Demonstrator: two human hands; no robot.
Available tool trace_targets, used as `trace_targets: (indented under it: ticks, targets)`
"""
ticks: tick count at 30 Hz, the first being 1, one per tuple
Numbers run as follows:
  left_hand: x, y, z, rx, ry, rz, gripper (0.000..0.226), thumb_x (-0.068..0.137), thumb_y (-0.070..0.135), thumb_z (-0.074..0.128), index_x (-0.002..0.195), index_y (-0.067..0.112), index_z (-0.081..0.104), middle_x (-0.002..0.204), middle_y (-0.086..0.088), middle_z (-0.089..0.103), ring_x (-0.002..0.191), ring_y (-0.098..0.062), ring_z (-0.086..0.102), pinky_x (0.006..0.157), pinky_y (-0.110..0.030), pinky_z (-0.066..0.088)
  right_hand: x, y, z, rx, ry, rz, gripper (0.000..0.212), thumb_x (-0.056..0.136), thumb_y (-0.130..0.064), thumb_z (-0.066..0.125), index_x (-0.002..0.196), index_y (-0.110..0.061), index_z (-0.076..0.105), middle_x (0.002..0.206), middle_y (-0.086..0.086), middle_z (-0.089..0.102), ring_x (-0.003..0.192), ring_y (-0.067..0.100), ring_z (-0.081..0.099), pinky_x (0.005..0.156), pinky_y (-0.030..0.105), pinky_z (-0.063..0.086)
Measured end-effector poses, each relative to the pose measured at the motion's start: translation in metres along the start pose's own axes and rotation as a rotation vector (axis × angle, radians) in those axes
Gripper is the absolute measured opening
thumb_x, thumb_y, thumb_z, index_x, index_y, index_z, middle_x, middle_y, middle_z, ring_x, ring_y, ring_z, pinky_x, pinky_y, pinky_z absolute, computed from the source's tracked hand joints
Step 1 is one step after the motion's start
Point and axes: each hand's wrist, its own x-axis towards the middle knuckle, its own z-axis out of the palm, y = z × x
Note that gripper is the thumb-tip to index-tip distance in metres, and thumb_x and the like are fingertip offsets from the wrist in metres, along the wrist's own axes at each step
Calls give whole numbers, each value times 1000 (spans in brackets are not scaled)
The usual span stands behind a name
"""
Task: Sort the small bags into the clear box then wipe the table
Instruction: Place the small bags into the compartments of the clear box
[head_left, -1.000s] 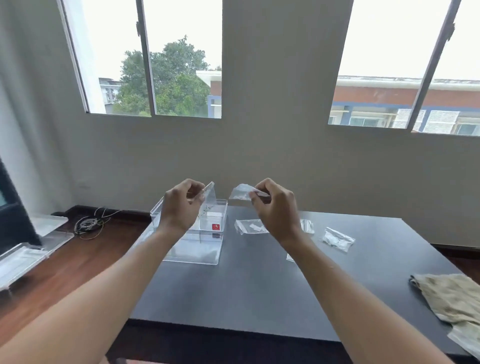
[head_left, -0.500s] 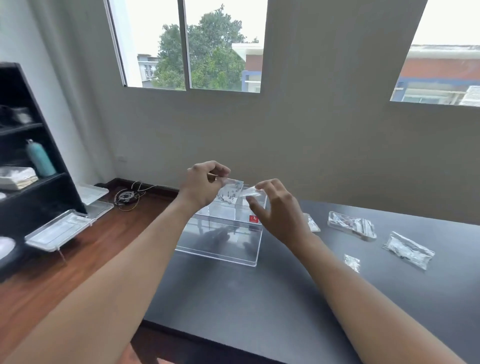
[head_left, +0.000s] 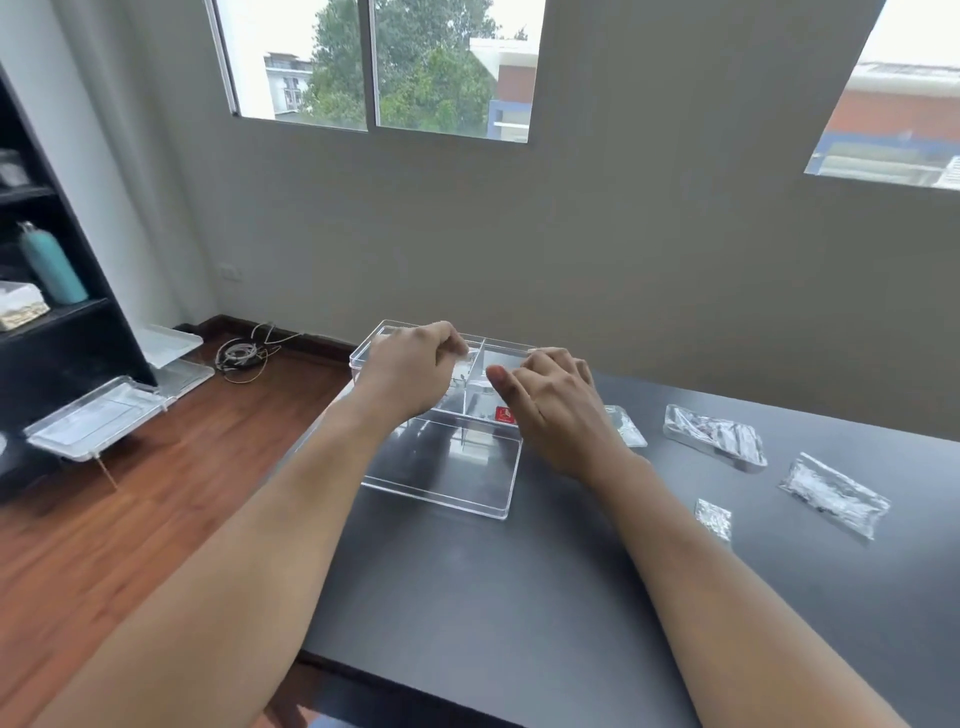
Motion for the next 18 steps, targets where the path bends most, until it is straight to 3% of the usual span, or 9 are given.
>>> trace_targets:
  ticks: [3, 5, 9, 13, 18]
  targets:
    - [1, -1, 5, 156, -80, 17, 33, 100, 27, 38, 119, 33, 64, 117, 3, 74, 119, -24, 61, 109, -41, 34, 3, 1, 1, 7, -46, 14, 67, 95, -76, 7, 97, -31, 56, 95, -13, 63, 133, 13, 39, 104, 29, 23]
    - [1, -1, 8, 210, -110, 44, 36, 101, 29, 34, 115, 31, 68, 122, 4, 70, 125, -20, 54, 111, -41, 25, 6, 3, 2, 35, -74, 27, 67, 96, -75, 11, 100, -27, 56, 97, -14, 65, 136, 12, 38, 105, 29, 22]
    - [1, -4, 10, 229, -128, 85, 41, 102, 32, 34, 111, 23, 73, 127, 7, 62, 127, -16, 48, 109, -38, 21, 6, 4, 2, -41, -134, 3, 76, 95, -74, 1, 78, -29, 60, 99, -9, 63, 138, 16, 36, 104, 27, 17]
    - [-3, 0, 5, 266, -167, 89, 45, 100, 34, 31, 94, 22, 73, 105, 3, 64, 118, -20, 50, 95, -35, 23, 5, -2, -3, 1, -114, 50, 71, 96, -70, 6, 53, -39, 51, 93, -10, 57, 125, 15, 40, 101, 30, 19]
    - [-5, 4, 1, 249, -153, 70, 42, 104, 35, 31, 111, 23, 70, 115, -5, 70, 128, -22, 49, 107, -39, 25, 3, -4, -6, 31, -134, 64, 60, 99, -70, 9, 78, -30, 49, 72, -21, 57, 126, 12, 39, 102, 30, 19]
